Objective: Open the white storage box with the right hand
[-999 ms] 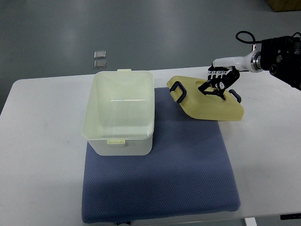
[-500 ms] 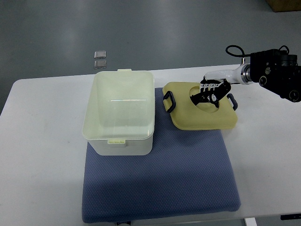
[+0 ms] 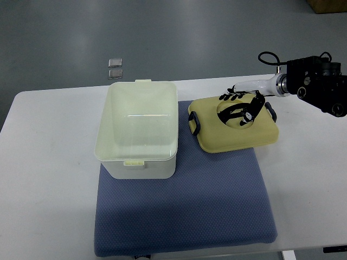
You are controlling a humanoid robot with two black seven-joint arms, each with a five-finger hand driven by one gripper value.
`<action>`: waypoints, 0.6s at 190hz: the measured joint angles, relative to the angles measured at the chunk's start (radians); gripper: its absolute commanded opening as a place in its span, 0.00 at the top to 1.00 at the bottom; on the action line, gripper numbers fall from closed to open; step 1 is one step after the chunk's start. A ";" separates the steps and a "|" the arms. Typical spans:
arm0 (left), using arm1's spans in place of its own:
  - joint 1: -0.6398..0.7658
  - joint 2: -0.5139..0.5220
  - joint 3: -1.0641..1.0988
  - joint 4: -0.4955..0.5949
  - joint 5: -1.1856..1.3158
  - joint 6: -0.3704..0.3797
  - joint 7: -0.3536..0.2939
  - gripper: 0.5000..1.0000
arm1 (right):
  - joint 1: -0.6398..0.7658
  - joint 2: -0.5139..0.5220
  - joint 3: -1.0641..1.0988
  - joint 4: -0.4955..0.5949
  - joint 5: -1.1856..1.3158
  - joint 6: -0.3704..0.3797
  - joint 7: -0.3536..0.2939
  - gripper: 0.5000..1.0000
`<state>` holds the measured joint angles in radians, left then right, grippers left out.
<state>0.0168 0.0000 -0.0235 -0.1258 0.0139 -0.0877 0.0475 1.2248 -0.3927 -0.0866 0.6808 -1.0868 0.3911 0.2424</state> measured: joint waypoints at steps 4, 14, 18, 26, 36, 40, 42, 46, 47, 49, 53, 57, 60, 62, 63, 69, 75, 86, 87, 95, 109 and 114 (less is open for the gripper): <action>0.000 0.000 0.000 0.000 0.000 0.000 0.000 0.00 | 0.004 -0.001 0.001 0.000 0.000 0.000 0.000 0.21; 0.000 0.000 0.000 0.000 0.000 0.000 0.000 0.00 | 0.014 -0.004 0.002 -0.001 0.003 0.000 0.000 0.21; 0.000 0.000 0.000 0.000 0.000 0.000 0.000 0.00 | 0.018 -0.006 0.002 -0.001 0.005 0.000 0.000 0.21; 0.000 0.000 0.000 0.000 0.000 0.000 0.000 0.00 | 0.026 -0.009 0.004 -0.002 0.010 -0.003 0.000 0.21; 0.000 0.000 0.000 0.000 0.000 0.000 0.000 0.00 | 0.032 -0.012 0.010 -0.007 0.015 -0.007 0.002 0.21; 0.000 0.000 0.000 0.000 0.000 0.000 0.000 0.00 | 0.034 -0.013 0.017 -0.009 0.018 -0.007 0.002 0.21; 0.000 0.000 0.000 0.000 0.000 0.000 0.000 0.00 | 0.035 -0.013 0.022 -0.010 0.021 -0.007 0.002 0.21; 0.000 0.000 0.000 0.000 0.000 0.000 0.000 0.00 | 0.036 -0.014 0.039 -0.012 0.029 -0.007 0.002 0.21; 0.000 0.000 0.000 0.000 0.000 0.000 0.000 0.00 | 0.036 -0.014 0.043 -0.012 0.031 -0.007 0.002 0.21; 0.000 0.000 0.000 0.000 0.000 0.000 0.000 0.00 | 0.036 -0.014 0.052 -0.013 0.035 -0.006 0.002 0.21; 0.000 0.000 0.000 0.000 0.000 0.000 0.000 0.00 | 0.036 -0.014 0.072 -0.014 0.046 -0.005 0.002 0.21; 0.000 0.000 0.000 0.000 0.000 0.000 0.000 0.00 | 0.035 -0.014 0.094 -0.016 0.058 -0.004 0.002 0.21; 0.000 0.000 0.000 0.000 0.000 0.000 0.000 0.00 | 0.034 -0.014 0.110 -0.017 0.068 -0.003 0.001 0.21; 0.000 0.000 0.000 0.000 0.000 0.000 0.000 0.00 | 0.032 -0.014 0.121 -0.018 0.075 -0.003 0.001 0.21; 0.000 0.000 0.000 0.000 0.000 0.000 0.000 0.00 | 0.031 -0.014 0.126 -0.019 0.078 -0.003 0.000 0.21; 0.000 0.000 0.000 0.000 0.000 0.000 0.000 0.00 | 0.024 -0.014 0.156 -0.023 0.099 -0.003 -0.001 0.21; 0.000 0.000 0.000 0.000 0.000 0.000 0.000 0.00 | 0.014 -0.014 0.184 -0.027 0.122 -0.006 -0.002 0.22; 0.000 0.000 0.000 0.000 0.000 0.000 0.000 0.00 | -0.016 -0.013 0.240 -0.039 0.178 -0.014 -0.002 0.21; 0.000 0.000 0.000 0.000 0.000 0.000 0.000 0.00 | -0.018 -0.013 0.245 -0.040 0.183 -0.015 -0.002 0.21; 0.000 0.000 0.000 0.000 0.000 0.000 0.000 0.00 | -0.041 -0.009 0.285 -0.049 0.227 -0.027 -0.002 0.21; 0.000 0.000 0.000 0.000 0.000 0.000 0.000 0.00 | -0.087 -0.002 0.368 -0.060 0.323 -0.055 -0.002 0.21; 0.000 0.000 0.000 0.000 0.000 0.000 0.000 0.00 | -0.105 0.001 0.397 -0.063 0.359 -0.065 -0.002 0.21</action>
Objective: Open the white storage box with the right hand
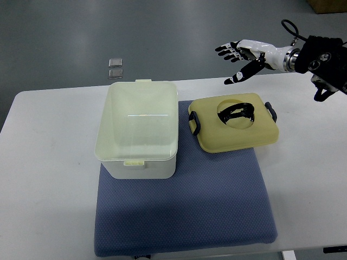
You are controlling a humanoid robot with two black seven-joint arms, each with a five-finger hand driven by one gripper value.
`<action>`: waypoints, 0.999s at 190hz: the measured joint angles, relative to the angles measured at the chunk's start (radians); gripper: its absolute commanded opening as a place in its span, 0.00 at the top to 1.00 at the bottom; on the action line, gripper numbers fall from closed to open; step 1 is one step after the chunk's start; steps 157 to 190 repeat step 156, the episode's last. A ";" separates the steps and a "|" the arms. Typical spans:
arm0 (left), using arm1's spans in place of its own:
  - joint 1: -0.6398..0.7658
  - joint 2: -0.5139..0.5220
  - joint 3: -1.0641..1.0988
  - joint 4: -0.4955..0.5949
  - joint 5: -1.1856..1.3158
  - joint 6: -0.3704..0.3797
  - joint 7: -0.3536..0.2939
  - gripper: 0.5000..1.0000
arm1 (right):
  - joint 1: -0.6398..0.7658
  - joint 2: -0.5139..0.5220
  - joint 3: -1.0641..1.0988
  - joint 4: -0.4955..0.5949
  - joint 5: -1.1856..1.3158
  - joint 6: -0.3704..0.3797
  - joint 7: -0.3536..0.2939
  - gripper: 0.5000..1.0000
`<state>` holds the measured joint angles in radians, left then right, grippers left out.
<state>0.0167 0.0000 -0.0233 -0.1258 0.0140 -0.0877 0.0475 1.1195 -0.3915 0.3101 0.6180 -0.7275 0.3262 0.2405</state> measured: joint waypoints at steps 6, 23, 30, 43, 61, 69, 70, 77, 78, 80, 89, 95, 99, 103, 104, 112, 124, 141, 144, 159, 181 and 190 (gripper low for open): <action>0.000 0.000 0.000 0.000 0.000 0.000 0.000 0.00 | -0.024 0.006 0.041 -0.003 0.054 -0.013 0.000 0.21; 0.000 0.000 0.000 0.000 0.000 0.000 0.000 0.00 | -0.080 0.026 0.143 -0.006 0.195 -0.050 0.000 0.21; 0.000 0.000 0.000 0.000 0.000 -0.001 0.000 0.00 | -0.105 0.039 0.181 -0.006 0.258 -0.069 0.000 0.21; 0.000 0.000 0.000 0.000 0.000 -0.001 0.000 0.00 | -0.143 0.059 0.226 -0.006 0.341 -0.099 0.000 0.21; 0.000 0.000 0.000 0.000 0.000 -0.001 0.000 0.00 | -0.182 0.082 0.260 -0.006 0.429 -0.144 0.000 0.21; 0.000 0.000 0.000 0.000 0.000 -0.001 0.000 0.00 | -0.194 0.091 0.276 -0.006 0.466 -0.166 0.001 0.21; 0.000 0.000 0.000 0.000 0.000 -0.001 0.000 0.00 | -0.196 0.092 0.278 -0.006 0.470 -0.169 0.001 0.21; 0.000 0.000 0.000 0.000 0.000 -0.001 0.000 0.00 | -0.206 0.099 0.290 -0.006 0.501 -0.190 0.001 0.21; 0.000 0.000 0.000 0.000 0.000 -0.001 0.000 0.00 | -0.207 0.100 0.291 -0.006 0.504 -0.193 0.001 0.21; 0.000 0.000 0.000 0.000 0.000 -0.001 0.000 0.00 | -0.209 0.101 0.293 -0.006 0.510 -0.198 0.001 0.21; 0.000 0.000 0.000 0.000 0.000 0.000 0.000 0.00 | -0.216 0.105 0.298 -0.006 0.528 -0.215 0.001 0.21; 0.000 0.000 0.000 0.000 0.000 0.000 0.000 0.00 | -0.218 0.107 0.299 -0.006 0.535 -0.222 0.001 0.16; 0.000 0.000 0.000 0.000 0.000 0.000 0.000 0.00 | -0.220 0.109 0.300 -0.006 0.538 -0.225 0.001 0.16; 0.000 0.000 0.000 0.000 0.000 0.000 0.000 0.00 | -0.222 0.111 0.300 -0.005 0.540 -0.226 0.001 0.15; 0.000 0.000 0.000 0.000 0.000 0.000 0.000 0.00 | -0.222 0.112 0.301 -0.005 0.540 -0.227 0.001 0.15; 0.000 0.000 0.000 0.000 0.000 0.000 0.000 0.00 | -0.227 0.115 0.302 -0.003 0.542 -0.227 0.004 0.15; 0.000 0.000 0.000 0.000 0.000 0.000 0.000 0.00 | -0.230 0.117 0.304 -0.002 0.543 -0.224 0.007 0.15; 0.000 0.000 0.000 0.000 0.000 0.000 0.000 0.00 | -0.231 0.118 0.305 0.000 0.543 -0.219 0.009 0.15; 0.000 0.000 0.000 0.000 0.000 0.000 0.000 0.00 | -0.231 0.118 0.305 0.000 0.543 -0.219 0.009 0.15; 0.000 0.000 0.000 0.000 0.000 0.000 0.000 0.00 | -0.232 0.119 0.305 0.001 0.542 -0.218 0.009 0.15; 0.000 0.000 0.000 0.000 0.000 0.000 0.000 0.00 | -0.232 0.119 0.305 0.001 0.542 -0.218 0.009 0.15; 0.000 0.000 0.000 0.000 0.000 0.000 0.000 0.00 | -0.232 0.119 0.305 0.001 0.542 -0.218 0.009 0.15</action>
